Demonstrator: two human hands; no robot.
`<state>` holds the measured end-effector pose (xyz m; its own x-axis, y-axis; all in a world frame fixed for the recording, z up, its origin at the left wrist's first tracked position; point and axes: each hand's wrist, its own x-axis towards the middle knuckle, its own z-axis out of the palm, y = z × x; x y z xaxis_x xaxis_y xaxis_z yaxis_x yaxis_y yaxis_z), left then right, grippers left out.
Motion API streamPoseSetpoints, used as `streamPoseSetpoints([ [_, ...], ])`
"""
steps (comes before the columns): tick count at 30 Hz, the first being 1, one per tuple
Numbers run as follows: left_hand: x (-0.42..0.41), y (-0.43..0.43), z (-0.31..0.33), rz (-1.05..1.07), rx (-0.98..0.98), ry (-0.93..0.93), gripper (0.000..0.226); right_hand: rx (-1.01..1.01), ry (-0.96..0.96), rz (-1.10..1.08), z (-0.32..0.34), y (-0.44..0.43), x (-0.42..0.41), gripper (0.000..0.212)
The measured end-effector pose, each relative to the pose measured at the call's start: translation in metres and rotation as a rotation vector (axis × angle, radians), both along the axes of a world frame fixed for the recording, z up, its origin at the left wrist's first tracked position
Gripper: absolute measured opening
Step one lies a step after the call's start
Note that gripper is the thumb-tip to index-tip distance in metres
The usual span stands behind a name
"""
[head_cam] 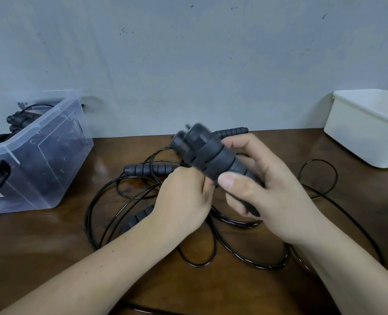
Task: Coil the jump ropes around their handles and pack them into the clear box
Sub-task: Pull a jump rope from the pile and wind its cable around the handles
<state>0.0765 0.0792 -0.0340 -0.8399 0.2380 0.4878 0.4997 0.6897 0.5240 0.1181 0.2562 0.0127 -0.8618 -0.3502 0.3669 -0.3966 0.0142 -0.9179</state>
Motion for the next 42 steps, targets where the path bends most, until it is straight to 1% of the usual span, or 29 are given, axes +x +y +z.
streamPoseSetpoints([
  [2,0.007,0.002,0.006,-0.039,-0.02,0.084,0.042,0.008,0.081,-0.132,0.007,0.003,-0.006,0.034],
  [4,0.015,0.0,0.013,-0.108,-0.099,0.19,0.042,0.095,0.151,-0.273,0.012,0.009,-0.014,0.031],
  [6,0.017,-0.009,0.013,-0.161,-0.147,0.208,0.034,0.192,0.177,-0.326,0.013,0.014,-0.019,0.034],
  [8,0.017,-0.023,0.016,-0.192,-0.182,0.187,0.023,0.281,0.188,-0.326,0.008,0.018,-0.023,0.039],
  [10,0.02,-0.039,0.021,-0.219,-0.203,0.161,0.025,0.335,0.159,-0.306,-0.003,0.023,-0.026,0.047],
  [11,0.023,-0.047,0.024,-0.223,-0.183,0.134,0.027,0.355,0.135,-0.282,-0.008,0.026,-0.026,0.051],
  [15,0.031,-0.071,0.028,-0.22,0.029,-0.007,0.029,0.448,0.081,-0.161,-0.018,0.029,-0.019,0.059],
  [16,0.032,-0.072,0.029,-0.224,0.046,-0.001,0.03,0.492,0.087,-0.163,-0.019,0.026,-0.017,0.059],
  [17,0.034,-0.072,0.029,-0.223,0.028,0.033,0.032,0.546,0.1,-0.174,-0.019,0.022,-0.016,0.06],
  [19,0.035,-0.071,0.031,-0.216,-0.073,0.137,0.036,0.653,0.117,-0.184,-0.019,0.013,-0.013,0.059],
  [22,0.033,-0.075,0.036,-0.199,-0.179,0.243,0.042,0.768,0.105,-0.14,-0.019,0.006,-0.007,0.059],
  [25,0.032,-0.074,0.04,-0.257,-0.162,0.226,0.048,0.843,0.034,0.004,-0.012,0.007,-0.001,0.051],
  [27,0.029,-0.069,0.044,-0.309,-0.11,0.171,0.052,0.878,-0.007,0.095,-0.002,0.008,0.003,0.041],
  [29,0.026,-0.065,0.054,-0.343,-0.083,0.103,0.054,0.894,-0.041,0.148,0.013,0.012,0.005,0.035],
  [30,0.024,-0.064,0.059,-0.355,-0.09,0.089,0.054,0.902,-0.053,0.154,0.022,0.015,0.005,0.036],
  [33,0.015,-0.062,0.072,-0.371,-0.098,0.065,0.053,0.96,-0.063,0.141,0.05,0.023,0.0,0.044],
  [36,0.004,-0.053,0.086,-0.39,0.064,-0.083,0.054,0.912,-0.072,0.255,0.077,0.018,-0.006,0.044],
  [39,-0.003,-0.053,0.103,-0.407,0.224,-0.1,0.062,0.794,0.003,0.277,0.099,0.011,-0.015,0.042],
  [40,-0.002,-0.058,0.109,-0.42,0.296,-0.137,0.064,0.735,0.021,0.27,0.105,0.008,-0.018,0.043],
  [41,-0.006,-0.055,0.114,-0.397,0.371,-0.132,0.066,0.673,0.04,0.261,0.109,0.006,-0.02,0.042],
  [42,-0.005,-0.051,0.12,-0.323,0.455,-0.108,0.065,0.616,0.065,0.255,0.112,0.002,-0.023,0.04],
])
